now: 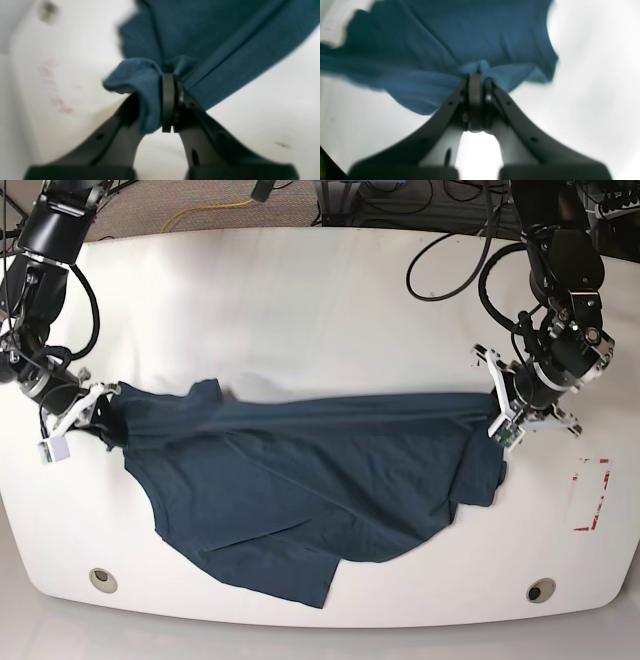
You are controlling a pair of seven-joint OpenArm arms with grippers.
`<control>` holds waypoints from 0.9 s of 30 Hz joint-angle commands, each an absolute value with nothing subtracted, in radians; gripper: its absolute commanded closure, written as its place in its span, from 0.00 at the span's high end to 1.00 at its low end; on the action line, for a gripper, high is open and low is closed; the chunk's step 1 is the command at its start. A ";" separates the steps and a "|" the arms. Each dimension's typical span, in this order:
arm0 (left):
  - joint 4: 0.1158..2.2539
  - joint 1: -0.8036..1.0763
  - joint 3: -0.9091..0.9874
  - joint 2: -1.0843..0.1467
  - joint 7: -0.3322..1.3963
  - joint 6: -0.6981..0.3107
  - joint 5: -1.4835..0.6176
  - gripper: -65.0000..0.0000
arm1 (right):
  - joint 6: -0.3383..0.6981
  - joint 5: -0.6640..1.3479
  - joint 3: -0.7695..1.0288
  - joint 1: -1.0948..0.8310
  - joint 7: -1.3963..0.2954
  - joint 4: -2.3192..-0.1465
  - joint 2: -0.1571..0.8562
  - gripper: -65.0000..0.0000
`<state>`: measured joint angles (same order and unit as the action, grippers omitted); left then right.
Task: Fold the T-shirt properly
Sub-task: 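Lay the shirt down while pulling both grippers back toward the robot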
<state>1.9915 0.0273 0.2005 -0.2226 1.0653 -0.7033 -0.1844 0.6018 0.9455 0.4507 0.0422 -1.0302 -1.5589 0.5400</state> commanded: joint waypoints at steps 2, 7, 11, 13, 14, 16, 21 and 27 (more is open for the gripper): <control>2.008 0.111 0.257 -0.191 1.049 -0.698 -0.180 0.00 | 0.605 0.963 0.496 -0.012 -0.997 -1.632 0.529 0.00; 2.012 0.248 0.285 -0.148 1.049 -0.698 -0.180 0.00 | 0.605 0.969 0.521 -0.107 -0.998 -1.664 0.493 0.00; 2.008 0.340 0.325 -0.145 1.046 -0.698 -0.177 0.00 | 0.605 0.966 0.522 -0.176 -0.993 -1.685 0.489 0.00; 2.008 0.371 0.338 -0.143 1.044 -0.698 -0.177 0.00 | 0.605 0.969 0.522 -0.199 -0.993 -1.690 0.470 0.00; 2.008 0.397 0.351 -0.143 1.044 -0.698 -0.177 0.00 | 0.604 0.969 0.527 -0.226 -0.993 -1.705 0.463 0.00; 2.008 0.437 0.389 -0.143 1.043 -0.698 -0.177 0.00 | 0.602 0.967 0.565 -0.272 -0.993 -1.732 0.452 0.00; 2.008 0.492 0.446 -0.142 1.043 -0.698 -0.177 0.00 | 0.604 0.961 0.601 -0.341 -0.998 -1.759 0.409 0.00; 2.008 0.522 0.526 -0.137 1.043 -0.698 -0.180 0.00 | 0.604 0.969 0.601 -0.397 -0.998 -1.761 0.401 0.00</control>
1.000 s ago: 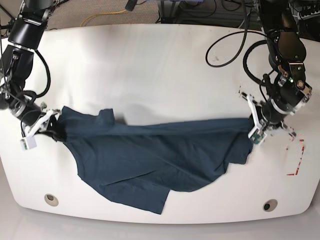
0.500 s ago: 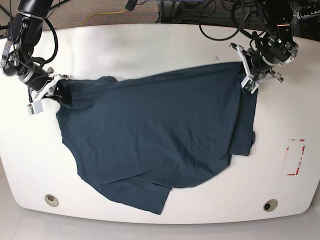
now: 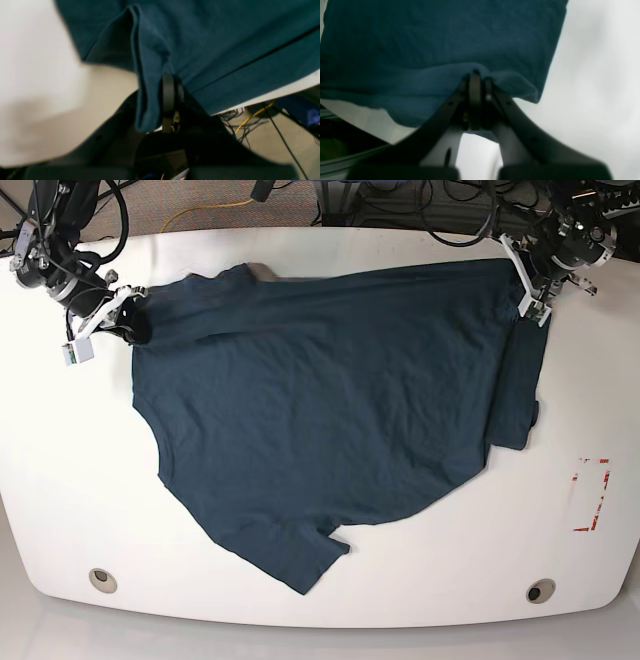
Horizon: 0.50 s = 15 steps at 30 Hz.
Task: Fold the T-shirt properly
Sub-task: 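Lay the shirt down while pulling both grippers back toward the robot, then adjust both grippers' hold on the shirt edge and stretch it taut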
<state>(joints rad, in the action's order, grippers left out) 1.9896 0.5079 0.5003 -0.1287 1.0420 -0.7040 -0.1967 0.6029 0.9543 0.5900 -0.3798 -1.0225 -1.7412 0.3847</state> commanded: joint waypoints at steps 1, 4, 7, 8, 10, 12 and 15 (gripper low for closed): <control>2.008 0.522 0.538 -0.127 1.043 -0.698 -0.180 0.00 | 0.604 0.969 0.602 -0.400 -0.998 -1.761 0.401 0.00; 2.009 0.513 0.576 -0.094 1.043 -0.698 -0.180 0.00 | 0.605 0.970 0.602 -0.404 -0.998 -1.762 0.392 0.00; 2.009 0.481 0.599 -0.076 1.043 -0.698 -0.180 0.00 | 0.605 0.969 0.602 -0.403 -0.998 -1.801 0.367 0.00; 2.009 0.470 0.602 -0.071 1.043 -0.698 -0.180 0.00 | 0.605 0.969 0.602 -0.400 -0.998 -1.808 0.364 0.00; 2.009 0.449 0.602 -0.064 1.043 -0.698 -0.180 0.00 | 0.602 0.969 0.596 -0.386 -0.998 -1.816 0.360 0.00; 2.009 0.430 0.602 -0.050 1.043 -0.698 -0.180 0.00 | 0.599 0.969 0.596 -0.363 -1.006 -1.811 0.358 0.00; 2.006 0.389 0.604 -0.047 1.043 -0.698 -0.180 0.00 | 0.602 0.963 0.595 -0.309 -1.012 -1.776 0.354 0.00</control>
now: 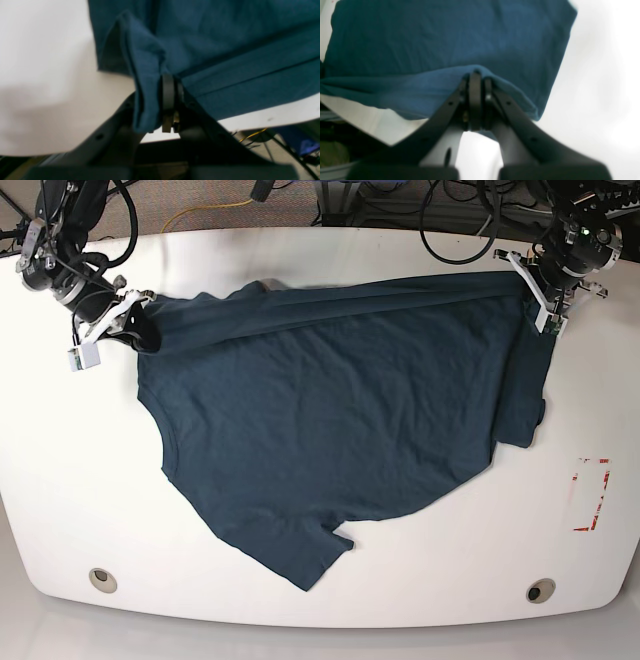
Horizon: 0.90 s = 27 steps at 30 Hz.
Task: Fold the T-shirt properly
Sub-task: 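Adjust both grippers' hold on the shirt edge and stretch it taut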
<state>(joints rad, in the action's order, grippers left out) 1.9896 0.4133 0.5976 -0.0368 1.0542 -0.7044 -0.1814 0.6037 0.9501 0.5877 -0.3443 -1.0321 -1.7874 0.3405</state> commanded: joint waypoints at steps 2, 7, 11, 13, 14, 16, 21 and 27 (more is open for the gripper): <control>2.006 0.352 0.604 -0.045 1.044 -0.698 -0.179 0.00 | 0.601 0.963 0.593 -0.260 -1.013 -1.744 0.337 0.00; 2.005 0.285 0.605 -0.045 1.046 -0.698 -0.174 0.00 | 0.604 0.961 0.593 -0.160 -1.013 -1.650 0.334 0.00; 2.002 0.216 0.605 -0.045 1.047 -0.698 -0.173 0.00 | 0.604 0.960 0.593 -0.068 -1.013 -1.544 0.337 0.00; 2.000 0.186 0.605 -0.045 1.047 -0.698 -0.173 0.00 | 0.604 0.960 0.593 -0.021 -1.013 -1.497 0.337 0.00; 1.994 0.176 0.605 -0.045 1.047 -0.698 -0.173 0.00 | 0.604 0.958 0.593 0.002 -1.013 -1.469 0.337 0.00; 1.982 0.166 0.605 -0.048 1.047 -0.698 -0.173 0.00 | 0.604 0.958 0.593 0.035 -1.013 -1.429 0.338 0.00; 1.919 0.102 0.604 -0.051 1.047 -0.698 -0.173 0.00 | 0.605 0.888 0.591 0.140 -1.010 -1.336 0.332 0.00; 1.827 0.038 0.605 -0.077 1.047 -0.698 -0.173 0.00 | 0.607 0.783 0.524 0.205 -0.995 -1.294 0.331 0.00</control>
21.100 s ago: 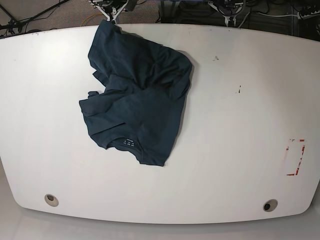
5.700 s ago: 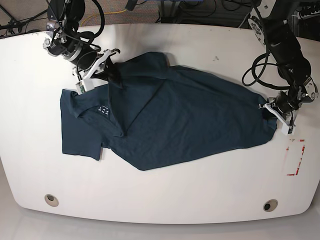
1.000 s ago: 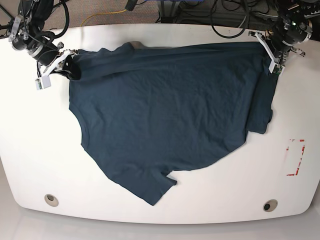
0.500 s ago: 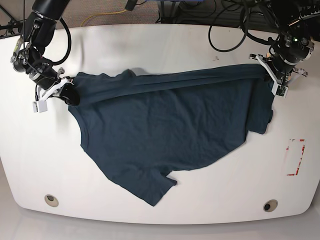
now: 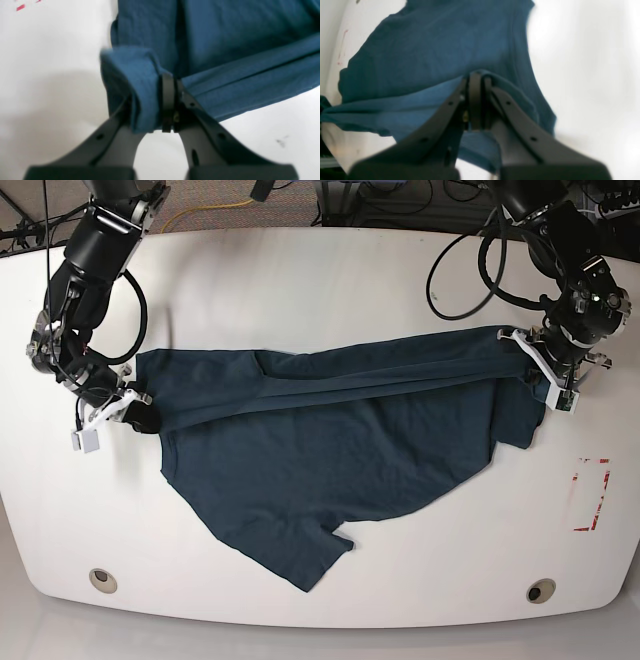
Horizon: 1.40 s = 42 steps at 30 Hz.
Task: Fold the T-shirt properly
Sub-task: 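Adjust both grippers' hold on the shirt edge and stretch it taut, then drag the held shirt edge with both grippers toward the robot base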
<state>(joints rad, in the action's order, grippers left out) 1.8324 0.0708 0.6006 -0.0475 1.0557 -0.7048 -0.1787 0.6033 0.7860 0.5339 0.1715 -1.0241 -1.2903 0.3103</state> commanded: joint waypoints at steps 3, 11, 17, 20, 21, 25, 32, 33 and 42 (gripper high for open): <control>1.771 0.001 0.605 -0.082 1.046 -0.698 -0.173 0.00 | 0.607 0.751 0.490 0.214 -0.949 -1.276 0.331 0.00; 1.624 -0.077 0.605 -0.127 1.044 -0.698 -0.173 0.03 | 0.605 0.630 0.447 0.239 -0.840 -1.218 0.335 0.00; 1.590 -0.091 0.607 -0.154 1.044 -0.698 -0.176 0.44 | 0.605 0.532 0.449 0.242 -0.808 -1.216 0.332 0.25; 1.603 -0.091 0.607 -0.151 1.044 -0.698 -0.179 0.62 | 0.605 0.515 0.449 0.242 -0.799 -1.221 0.334 0.50; 1.607 -0.093 0.607 -0.153 1.044 -0.698 -0.179 0.66 | 0.605 0.518 0.449 0.240 -0.800 -1.231 0.338 0.61; 1.612 -0.122 0.607 -0.157 1.044 -0.698 -0.179 0.67 | 0.605 0.513 0.453 0.209 -0.800 -1.296 0.360 0.76; 1.687 -0.058 0.602 -0.186 1.043 -0.698 -0.180 0.67 | 0.598 0.503 0.455 0.094 -0.819 -1.491 0.386 0.75; 1.684 -0.051 0.602 -0.185 1.043 -0.698 -0.180 0.67 | 0.598 0.495 0.455 0.082 -0.820 -1.501 0.394 0.75; 1.647 0.070 0.587 -0.185 0.883 -0.698 -0.180 0.67 | 0.602 0.440 0.478 -0.012 -0.777 -1.478 0.394 0.75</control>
